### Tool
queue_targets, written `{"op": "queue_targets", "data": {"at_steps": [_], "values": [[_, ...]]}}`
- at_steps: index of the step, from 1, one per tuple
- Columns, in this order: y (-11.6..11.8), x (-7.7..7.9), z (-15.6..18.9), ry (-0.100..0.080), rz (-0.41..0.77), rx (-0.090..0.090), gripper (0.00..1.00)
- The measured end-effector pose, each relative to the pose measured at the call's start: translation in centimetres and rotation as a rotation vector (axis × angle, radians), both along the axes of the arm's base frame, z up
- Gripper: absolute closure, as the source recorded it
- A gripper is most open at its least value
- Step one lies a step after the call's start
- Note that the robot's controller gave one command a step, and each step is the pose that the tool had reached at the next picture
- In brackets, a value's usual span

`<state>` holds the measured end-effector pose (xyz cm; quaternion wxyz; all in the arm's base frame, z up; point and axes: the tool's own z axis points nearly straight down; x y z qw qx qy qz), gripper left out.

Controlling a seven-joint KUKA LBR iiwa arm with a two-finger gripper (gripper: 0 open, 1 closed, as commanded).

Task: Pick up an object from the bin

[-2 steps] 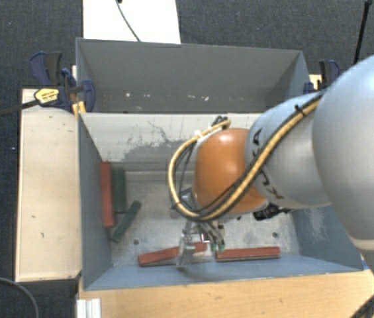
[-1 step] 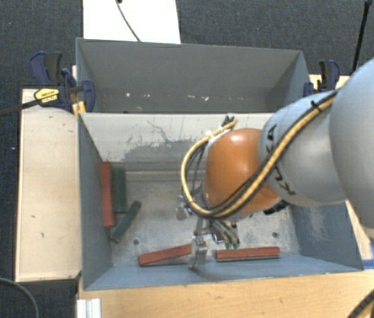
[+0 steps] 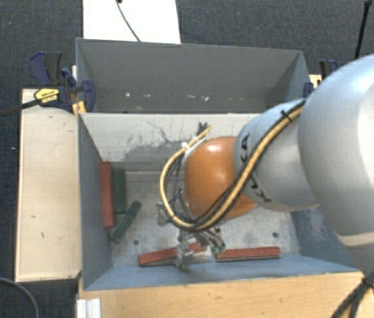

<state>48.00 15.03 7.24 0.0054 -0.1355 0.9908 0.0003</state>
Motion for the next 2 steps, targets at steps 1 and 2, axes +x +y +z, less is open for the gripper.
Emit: {"op": "queue_targets", "data": {"at_steps": [1, 2], "values": [[0.0, 0.23, 0.12, 0.002, -0.006, 0.0, 0.0], [0.01, 0.06, 0.02, 0.007, -0.008, 0.0, 1.0]]}}
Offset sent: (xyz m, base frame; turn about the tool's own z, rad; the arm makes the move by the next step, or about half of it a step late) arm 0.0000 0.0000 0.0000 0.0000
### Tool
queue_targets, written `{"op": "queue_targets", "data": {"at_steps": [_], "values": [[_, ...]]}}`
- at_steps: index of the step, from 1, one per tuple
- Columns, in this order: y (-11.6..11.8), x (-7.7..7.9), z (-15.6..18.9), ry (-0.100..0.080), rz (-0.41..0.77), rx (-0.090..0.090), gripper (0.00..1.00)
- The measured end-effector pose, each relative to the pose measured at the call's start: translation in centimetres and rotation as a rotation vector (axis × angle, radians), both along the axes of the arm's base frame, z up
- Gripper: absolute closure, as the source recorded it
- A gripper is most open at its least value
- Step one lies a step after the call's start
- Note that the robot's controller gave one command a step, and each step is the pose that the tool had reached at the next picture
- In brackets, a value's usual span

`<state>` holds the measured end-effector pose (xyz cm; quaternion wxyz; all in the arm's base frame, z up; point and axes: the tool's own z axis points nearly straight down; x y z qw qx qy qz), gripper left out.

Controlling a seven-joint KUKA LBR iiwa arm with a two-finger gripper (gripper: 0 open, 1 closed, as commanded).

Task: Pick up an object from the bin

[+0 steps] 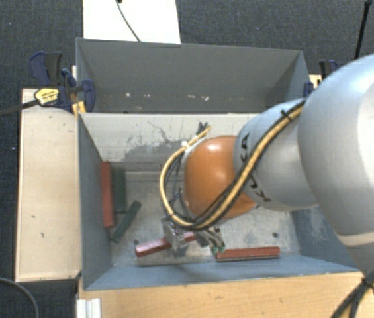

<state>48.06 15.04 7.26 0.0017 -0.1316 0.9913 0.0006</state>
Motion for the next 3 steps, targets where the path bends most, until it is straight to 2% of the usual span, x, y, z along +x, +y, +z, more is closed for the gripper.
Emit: {"op": "queue_targets", "data": {"at_steps": [1, 2, 3], "values": [[0.0, 0.1, 3.0, -0.002, -0.005, 0.001, 1.0], [0.1, 0.2, 3.8, -0.002, -0.009, 0.001, 1.0], [0.1, 0.3, 7.0, -0.002, -0.012, 0.0, 1.0]]}}
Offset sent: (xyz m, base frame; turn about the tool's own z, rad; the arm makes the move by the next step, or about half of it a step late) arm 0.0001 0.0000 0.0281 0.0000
